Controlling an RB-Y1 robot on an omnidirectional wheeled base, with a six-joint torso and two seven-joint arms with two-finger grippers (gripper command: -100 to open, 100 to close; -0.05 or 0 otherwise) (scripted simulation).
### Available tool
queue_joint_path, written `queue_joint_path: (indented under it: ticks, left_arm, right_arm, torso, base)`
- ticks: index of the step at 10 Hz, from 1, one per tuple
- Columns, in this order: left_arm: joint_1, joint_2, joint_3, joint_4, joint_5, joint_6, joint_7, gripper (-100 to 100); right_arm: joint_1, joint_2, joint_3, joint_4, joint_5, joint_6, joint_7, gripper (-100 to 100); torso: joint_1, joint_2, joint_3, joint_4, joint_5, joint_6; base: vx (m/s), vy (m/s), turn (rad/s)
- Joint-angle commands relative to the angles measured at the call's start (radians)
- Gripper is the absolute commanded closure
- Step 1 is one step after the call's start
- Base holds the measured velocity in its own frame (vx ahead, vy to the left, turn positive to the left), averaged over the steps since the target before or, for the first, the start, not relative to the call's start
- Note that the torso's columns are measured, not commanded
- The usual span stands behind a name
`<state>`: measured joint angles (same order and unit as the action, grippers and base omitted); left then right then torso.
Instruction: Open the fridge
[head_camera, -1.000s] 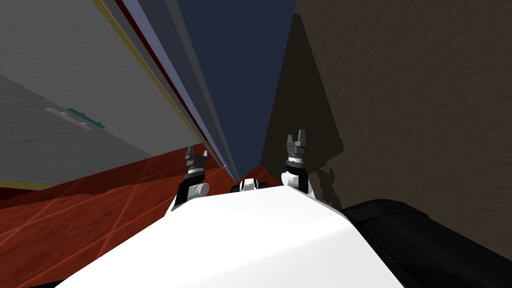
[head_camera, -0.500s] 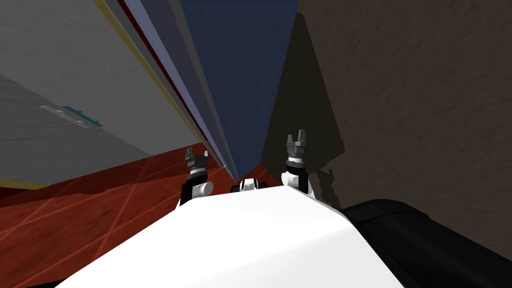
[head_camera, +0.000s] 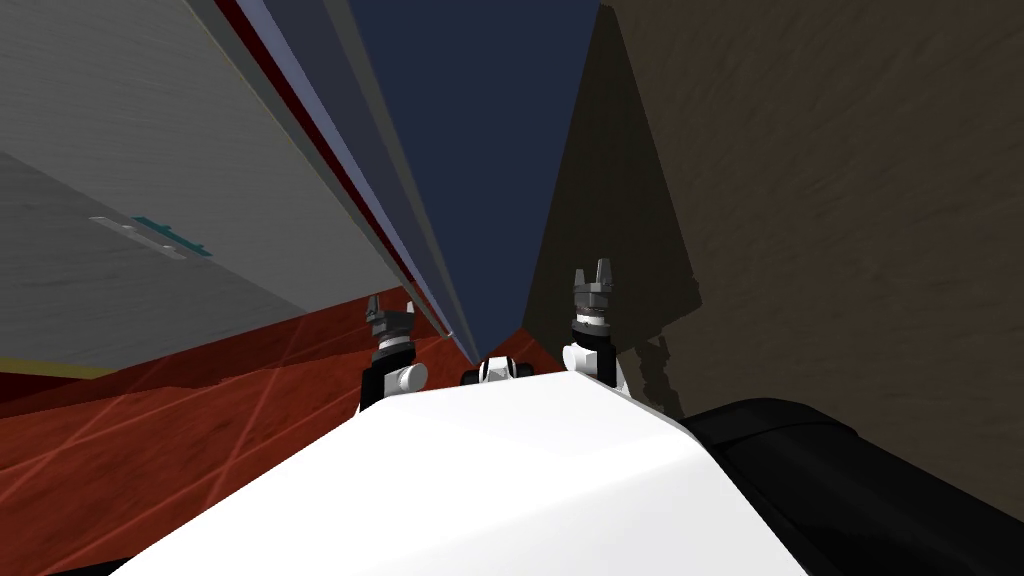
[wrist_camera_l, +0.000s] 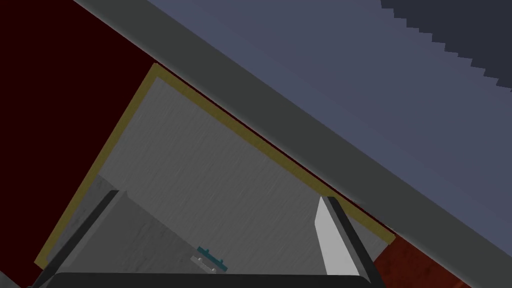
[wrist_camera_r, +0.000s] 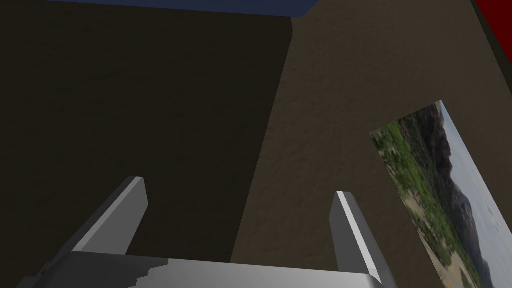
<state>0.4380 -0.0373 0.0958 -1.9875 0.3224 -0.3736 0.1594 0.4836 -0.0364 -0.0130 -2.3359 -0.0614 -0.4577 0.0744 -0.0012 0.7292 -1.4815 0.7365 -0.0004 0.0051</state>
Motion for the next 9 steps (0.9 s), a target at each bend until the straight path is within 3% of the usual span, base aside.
queue_joint_path:
  ticks: [1,4,9]
  left_arm:
    - [-0.015,0.005,-0.007,0.028,-0.008,-0.019,0.001,100]
    - [-0.009,0.02,-0.016,0.016,-0.003,-0.01,0.011,100]
    - [-0.014,0.073,-0.05,0.009,0.003,-0.002,0.045,100]
  right_arm:
    - [0.0,0.0,0.0,0.0,0.0,0.0,0.0,0]
    - [0.0,0.0,0.0,0.0,0.0,0.0,0.0,0]
    - [0.0,-0.001,0.0,0.0,0.0,0.0,0.0,0]
  torso:
    - [0.0,0.004,0.003,0.0,0.0,-0.001]
    - [0.008,0.011,0.007,0.002,0.002,-0.005]
    - [0.005,0.006,0.004,0.001,0.001,-0.005]
  base:
    - [-0.045,-0.03,-0.064]
    - [-0.031,0.088,-0.064]
    - [-0.074,0.278,-0.092]
